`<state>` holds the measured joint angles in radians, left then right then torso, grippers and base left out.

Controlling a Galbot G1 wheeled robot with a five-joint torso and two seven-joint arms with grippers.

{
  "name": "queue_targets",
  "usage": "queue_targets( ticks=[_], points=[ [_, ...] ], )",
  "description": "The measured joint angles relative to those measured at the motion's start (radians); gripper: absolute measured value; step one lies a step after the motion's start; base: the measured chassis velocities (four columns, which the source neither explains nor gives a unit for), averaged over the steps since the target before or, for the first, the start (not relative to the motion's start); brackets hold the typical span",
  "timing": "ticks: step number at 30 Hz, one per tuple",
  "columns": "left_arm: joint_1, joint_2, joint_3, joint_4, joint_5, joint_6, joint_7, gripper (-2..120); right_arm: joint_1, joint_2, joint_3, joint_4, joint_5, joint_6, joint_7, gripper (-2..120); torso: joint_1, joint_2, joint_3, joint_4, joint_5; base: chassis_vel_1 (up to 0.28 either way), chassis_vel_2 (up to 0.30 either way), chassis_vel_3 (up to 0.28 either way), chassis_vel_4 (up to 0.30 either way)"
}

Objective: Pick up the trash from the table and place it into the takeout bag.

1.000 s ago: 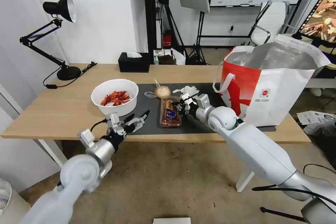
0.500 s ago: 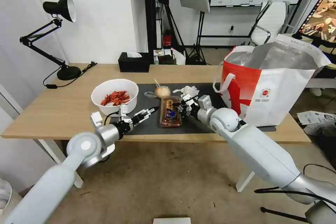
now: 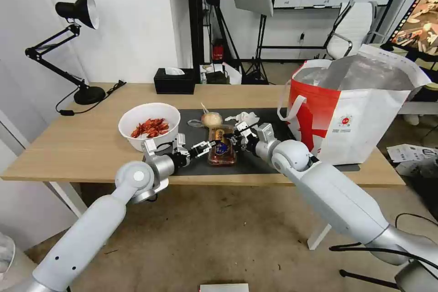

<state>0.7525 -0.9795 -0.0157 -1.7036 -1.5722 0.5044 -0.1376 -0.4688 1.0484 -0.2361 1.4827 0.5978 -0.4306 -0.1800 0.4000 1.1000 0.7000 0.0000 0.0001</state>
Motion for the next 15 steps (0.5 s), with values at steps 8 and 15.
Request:
queue_targets(
  ticks=[8, 15],
  points=[
    [-0.03, -0.028, 0.026, 0.03, -0.009, 0.003, -0.027, 88, 0.001, 0.003, 0.0, 0.002, 0.006, 0.0, 0.005, 0, 0.0, 0.0, 0.0, 0.0, 0.0, 0.0, 0.0, 0.0, 0.0],
    [-0.046, -0.046, 0.03, 0.051, -0.02, -0.012, -0.045, 67, -0.008, 0.002, 0.001, 0.01, 0.009, 0.001, 0.006, 0, 0.0, 0.0, 0.0, 0.0, 0.0, 0.0, 0.0, 0.0, 0.0]
  ],
)
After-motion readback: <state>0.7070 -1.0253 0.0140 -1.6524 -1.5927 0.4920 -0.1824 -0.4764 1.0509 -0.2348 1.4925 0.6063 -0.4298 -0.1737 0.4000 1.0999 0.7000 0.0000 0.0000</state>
